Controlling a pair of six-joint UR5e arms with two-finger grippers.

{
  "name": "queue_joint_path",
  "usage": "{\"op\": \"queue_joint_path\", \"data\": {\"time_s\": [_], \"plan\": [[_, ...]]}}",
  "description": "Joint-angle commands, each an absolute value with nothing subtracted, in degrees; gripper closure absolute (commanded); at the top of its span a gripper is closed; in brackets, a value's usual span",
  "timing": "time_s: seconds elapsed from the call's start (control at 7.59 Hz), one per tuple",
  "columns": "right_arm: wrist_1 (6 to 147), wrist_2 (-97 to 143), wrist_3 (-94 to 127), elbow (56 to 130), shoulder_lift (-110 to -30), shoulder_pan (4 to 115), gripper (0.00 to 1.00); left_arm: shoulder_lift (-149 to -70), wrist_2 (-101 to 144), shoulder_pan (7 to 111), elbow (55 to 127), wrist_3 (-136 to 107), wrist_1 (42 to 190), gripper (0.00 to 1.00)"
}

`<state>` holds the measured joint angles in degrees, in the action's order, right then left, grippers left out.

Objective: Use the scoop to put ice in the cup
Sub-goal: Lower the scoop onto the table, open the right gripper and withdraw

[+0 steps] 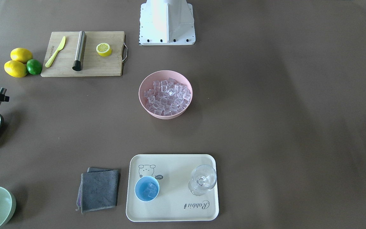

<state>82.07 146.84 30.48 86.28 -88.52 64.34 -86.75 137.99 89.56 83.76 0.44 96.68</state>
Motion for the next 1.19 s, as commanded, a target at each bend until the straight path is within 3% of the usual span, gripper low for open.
{"op": "queue_joint_path", "data": {"time_s": [0.0, 0.53, 0.66, 1.05], "plan": [[82.3, 144.6, 30.4, 92.3, -88.6, 68.1, 0.00, -86.7, 138.0, 89.6, 83.8, 0.4, 96.7, 0.02], [82.4, 142.4, 26.9, 95.5, -88.9, 84.1, 0.00, -86.7, 138.0, 89.6, 83.4, 0.4, 96.7, 0.02], [82.7, 138.0, 17.7, 95.3, -89.0, 88.3, 0.00, -86.7, 138.1, 89.6, 83.4, 0.4, 96.7, 0.02], [102.0, 133.9, -3.4, 94.7, -87.9, 94.8, 0.00, -86.7, 138.1, 89.6, 83.6, 0.4, 96.7, 0.02]]}}
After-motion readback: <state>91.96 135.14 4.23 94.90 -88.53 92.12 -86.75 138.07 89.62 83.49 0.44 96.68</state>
